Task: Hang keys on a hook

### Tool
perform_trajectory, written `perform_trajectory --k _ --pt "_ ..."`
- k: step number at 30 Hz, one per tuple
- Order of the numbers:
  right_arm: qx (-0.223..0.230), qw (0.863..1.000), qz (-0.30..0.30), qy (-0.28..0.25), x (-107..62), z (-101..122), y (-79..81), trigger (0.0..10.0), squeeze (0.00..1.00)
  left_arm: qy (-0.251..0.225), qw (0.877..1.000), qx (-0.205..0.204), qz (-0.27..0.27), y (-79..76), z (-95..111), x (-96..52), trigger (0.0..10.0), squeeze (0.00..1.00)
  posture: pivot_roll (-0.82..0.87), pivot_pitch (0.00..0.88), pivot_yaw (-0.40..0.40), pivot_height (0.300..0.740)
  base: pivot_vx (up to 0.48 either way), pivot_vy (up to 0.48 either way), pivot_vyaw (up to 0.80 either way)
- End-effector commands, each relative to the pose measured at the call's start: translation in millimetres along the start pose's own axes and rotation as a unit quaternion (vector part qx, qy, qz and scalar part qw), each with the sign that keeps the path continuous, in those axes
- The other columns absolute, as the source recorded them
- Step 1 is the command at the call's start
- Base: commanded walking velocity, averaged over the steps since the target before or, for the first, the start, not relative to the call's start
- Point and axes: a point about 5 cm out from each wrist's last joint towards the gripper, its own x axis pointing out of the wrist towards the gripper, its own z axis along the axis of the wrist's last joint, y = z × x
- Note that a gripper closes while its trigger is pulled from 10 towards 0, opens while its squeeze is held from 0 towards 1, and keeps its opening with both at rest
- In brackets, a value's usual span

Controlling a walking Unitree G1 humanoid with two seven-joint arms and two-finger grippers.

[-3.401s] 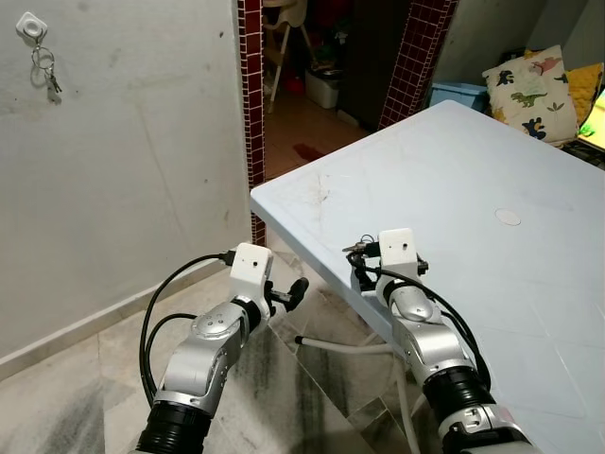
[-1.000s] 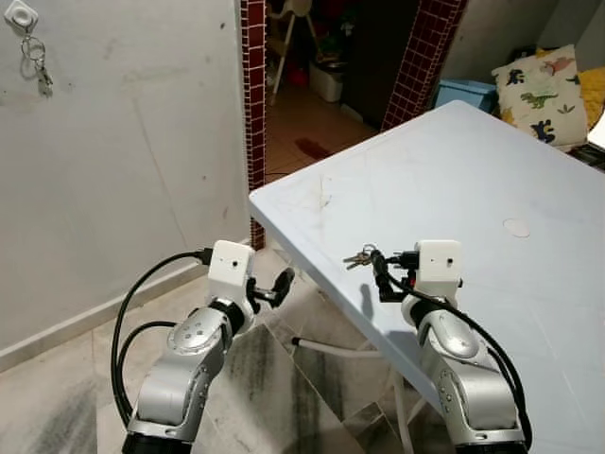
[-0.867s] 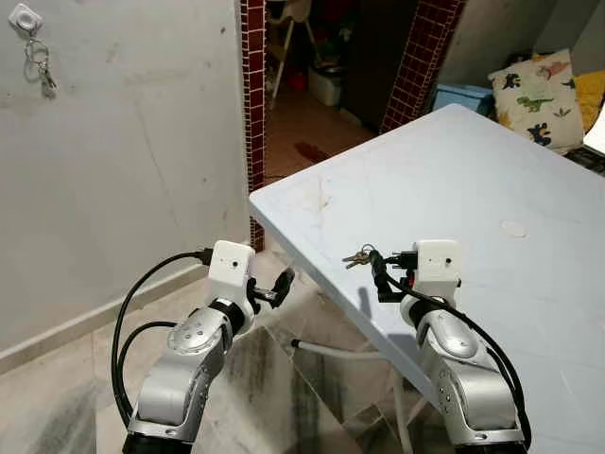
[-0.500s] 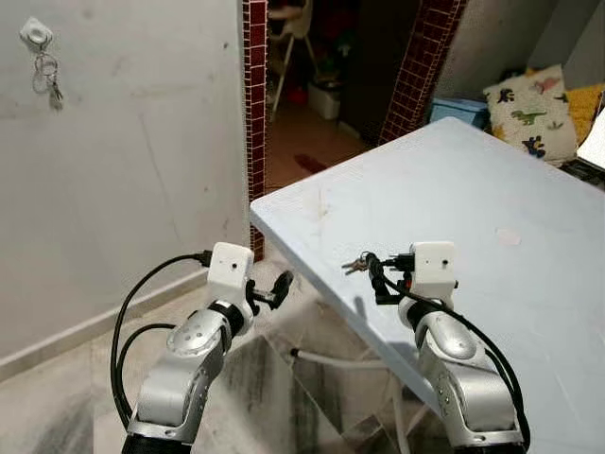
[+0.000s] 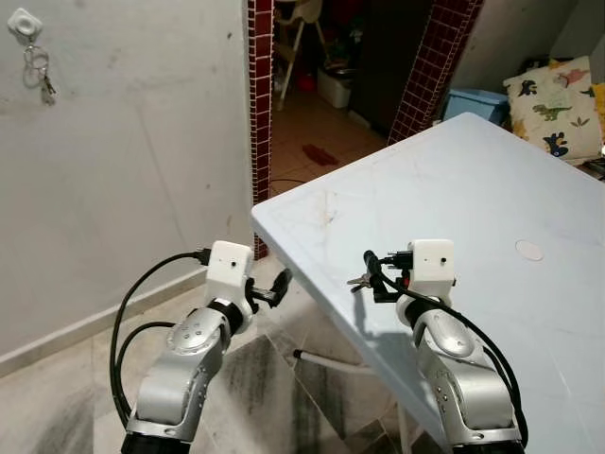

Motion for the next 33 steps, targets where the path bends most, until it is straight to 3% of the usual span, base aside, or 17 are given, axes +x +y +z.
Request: perform_trajectory --k 1,9,21,27,33 --pt "-0.004 1.0 -0.008 -0.001 -0.9 2 -5.0 10.0 0.0 0.003 1.0 0.0 -0.011 -6.3 -1 1.9 10.0 0.0 0.15 0.0 -0.071 0.74 0.0 0.0 0.0" --pt "-0.011 1.0 -0.004 -0.001 -0.4 1 -4.2 10.0 0.0 -0.004 1.0 -0.007 -0.022 -8.8 0 0.8 10.0 0.0 0.15 0.0 -0.073 0.74 0.0 0.0 0.0" --pt "-0.016 0.999 0.032 0.036 -2.3 -10 6.2 10.0 0.0 0.039 0.999 -0.001 -0.01 -1.4 -16 -13.1 10.0 0.0 0.16 0.0 -0.074 0.74 0.0 0.0 0.0" --pt "-0.025 0.997 0.03 0.073 1.5 -23 9.1 10.0 0.0 0.066 0.994 0.029 -0.086 -11.4 -19 -21.8 10.0 0.0 0.17 0.0 -0.085 0.74 0.0 0.0 0.0" --pt "-0.027 0.996 0.026 0.087 11.1 -30 10.5 10.0 0.0 0.074 0.99 0.04 -0.111 -14.3 -19 -22.3 10.0 0.0 0.18 0.0 -0.085 0.74 0.0 0.0 0.0"
